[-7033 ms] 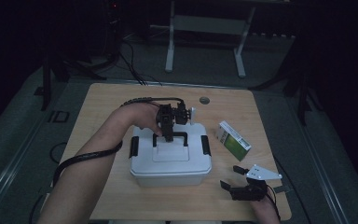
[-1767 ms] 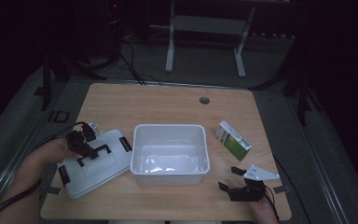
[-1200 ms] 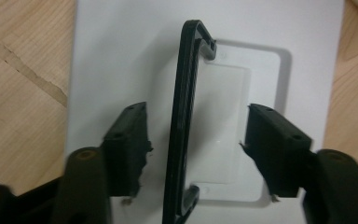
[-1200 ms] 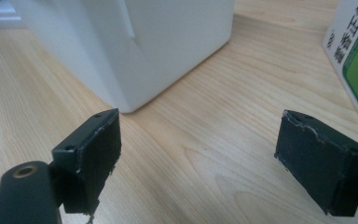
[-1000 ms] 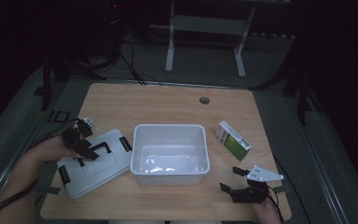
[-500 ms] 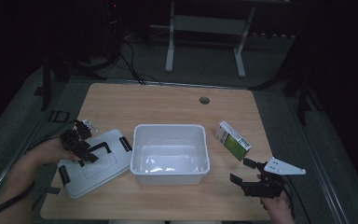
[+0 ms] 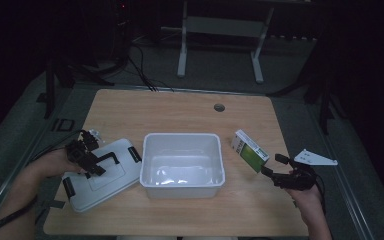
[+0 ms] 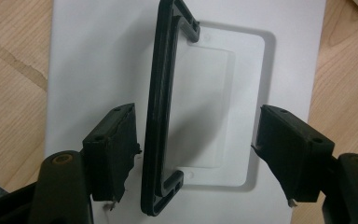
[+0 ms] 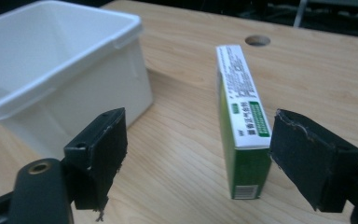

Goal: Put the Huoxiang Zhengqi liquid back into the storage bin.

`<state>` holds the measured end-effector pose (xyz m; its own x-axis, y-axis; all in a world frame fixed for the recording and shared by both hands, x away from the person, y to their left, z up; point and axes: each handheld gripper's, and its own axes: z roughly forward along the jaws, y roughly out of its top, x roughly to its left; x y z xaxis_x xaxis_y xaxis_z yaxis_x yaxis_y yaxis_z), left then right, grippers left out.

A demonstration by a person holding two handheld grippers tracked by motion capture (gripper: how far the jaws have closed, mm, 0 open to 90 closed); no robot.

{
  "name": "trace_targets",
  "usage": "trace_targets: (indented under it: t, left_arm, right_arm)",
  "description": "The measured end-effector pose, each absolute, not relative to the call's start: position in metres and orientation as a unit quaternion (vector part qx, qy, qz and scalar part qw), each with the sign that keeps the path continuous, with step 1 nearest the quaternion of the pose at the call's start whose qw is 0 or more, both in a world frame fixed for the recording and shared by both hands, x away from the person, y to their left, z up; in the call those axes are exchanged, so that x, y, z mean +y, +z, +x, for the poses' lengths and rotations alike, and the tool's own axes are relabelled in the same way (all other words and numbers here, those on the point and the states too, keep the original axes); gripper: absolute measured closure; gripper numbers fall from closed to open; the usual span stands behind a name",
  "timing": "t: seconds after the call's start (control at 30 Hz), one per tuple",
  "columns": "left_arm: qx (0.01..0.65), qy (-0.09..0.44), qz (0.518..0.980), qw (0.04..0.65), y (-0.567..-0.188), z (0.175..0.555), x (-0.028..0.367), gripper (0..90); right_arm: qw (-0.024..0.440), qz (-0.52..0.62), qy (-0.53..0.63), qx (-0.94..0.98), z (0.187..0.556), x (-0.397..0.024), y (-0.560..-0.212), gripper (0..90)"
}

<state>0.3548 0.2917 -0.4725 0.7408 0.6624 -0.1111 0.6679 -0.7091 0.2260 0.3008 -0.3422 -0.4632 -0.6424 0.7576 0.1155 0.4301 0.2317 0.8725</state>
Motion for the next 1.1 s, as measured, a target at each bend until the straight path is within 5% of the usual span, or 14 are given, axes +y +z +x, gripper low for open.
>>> trace_targets:
  t: [1.1]
  left_arm:
    - [0.357,-0.019,0.926,0.120,-0.479,0.355,0.293,30.4]
  right_arm:
    - [0.140,0.410,0.390,0.813,0.381,-0.326,-0.487,33.4]
